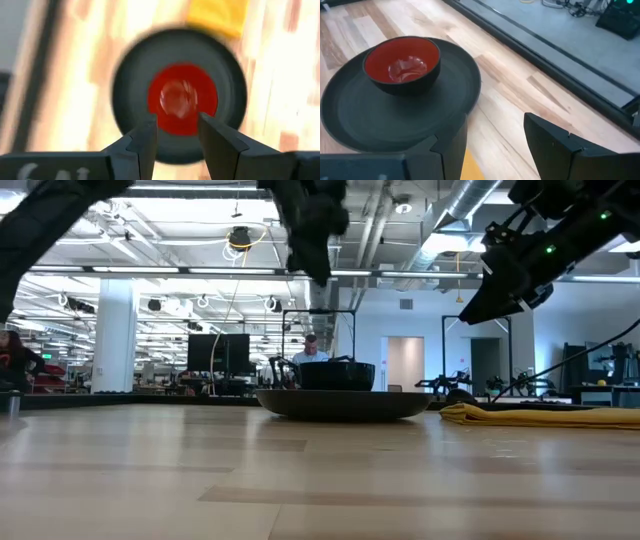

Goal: Set table place
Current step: Put the blue fork beside the black plate

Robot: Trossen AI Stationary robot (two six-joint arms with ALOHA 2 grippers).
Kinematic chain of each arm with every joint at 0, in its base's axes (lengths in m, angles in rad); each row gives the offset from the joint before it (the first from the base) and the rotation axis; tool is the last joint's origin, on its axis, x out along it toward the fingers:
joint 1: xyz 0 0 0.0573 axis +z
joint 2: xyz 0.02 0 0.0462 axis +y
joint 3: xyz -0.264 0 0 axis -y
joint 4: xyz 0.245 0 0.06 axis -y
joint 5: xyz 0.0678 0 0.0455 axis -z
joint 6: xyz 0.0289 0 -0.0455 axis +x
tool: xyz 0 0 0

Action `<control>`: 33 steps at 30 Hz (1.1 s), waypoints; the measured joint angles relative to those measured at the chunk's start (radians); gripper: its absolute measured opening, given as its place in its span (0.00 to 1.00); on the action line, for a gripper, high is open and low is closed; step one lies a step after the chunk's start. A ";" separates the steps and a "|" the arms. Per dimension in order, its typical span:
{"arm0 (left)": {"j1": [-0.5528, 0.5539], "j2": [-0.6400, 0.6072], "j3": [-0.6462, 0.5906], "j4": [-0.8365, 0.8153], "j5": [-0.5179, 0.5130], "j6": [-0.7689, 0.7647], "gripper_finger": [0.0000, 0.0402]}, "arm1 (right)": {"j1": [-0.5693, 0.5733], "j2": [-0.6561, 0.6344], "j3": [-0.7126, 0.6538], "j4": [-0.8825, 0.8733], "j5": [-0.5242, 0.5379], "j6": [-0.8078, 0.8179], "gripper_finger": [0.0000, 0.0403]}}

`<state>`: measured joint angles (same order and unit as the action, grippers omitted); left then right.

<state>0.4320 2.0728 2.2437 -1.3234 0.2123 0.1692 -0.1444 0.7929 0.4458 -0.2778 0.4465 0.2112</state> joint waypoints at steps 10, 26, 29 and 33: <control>-0.037 -0.468 -0.461 0.365 -0.117 -0.079 0.32 | 0.000 0.000 0.000 -0.066 0.000 0.051 0.55; -0.225 -1.181 -1.443 0.870 0.009 -0.391 0.32 | 0.000 0.000 0.000 -0.065 -0.001 0.096 0.55; -0.284 -1.238 -1.525 0.870 0.059 -0.467 0.32 | 0.000 0.000 0.000 -0.065 -0.001 0.108 0.55; -0.362 -1.276 -1.622 0.867 0.100 -0.560 0.32 | 0.000 0.000 0.000 -0.064 -0.001 0.134 0.55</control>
<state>0.0698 0.7967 0.6212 -0.4563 0.3127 -0.3904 -0.1440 0.7929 0.4454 -0.3415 0.4458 0.3456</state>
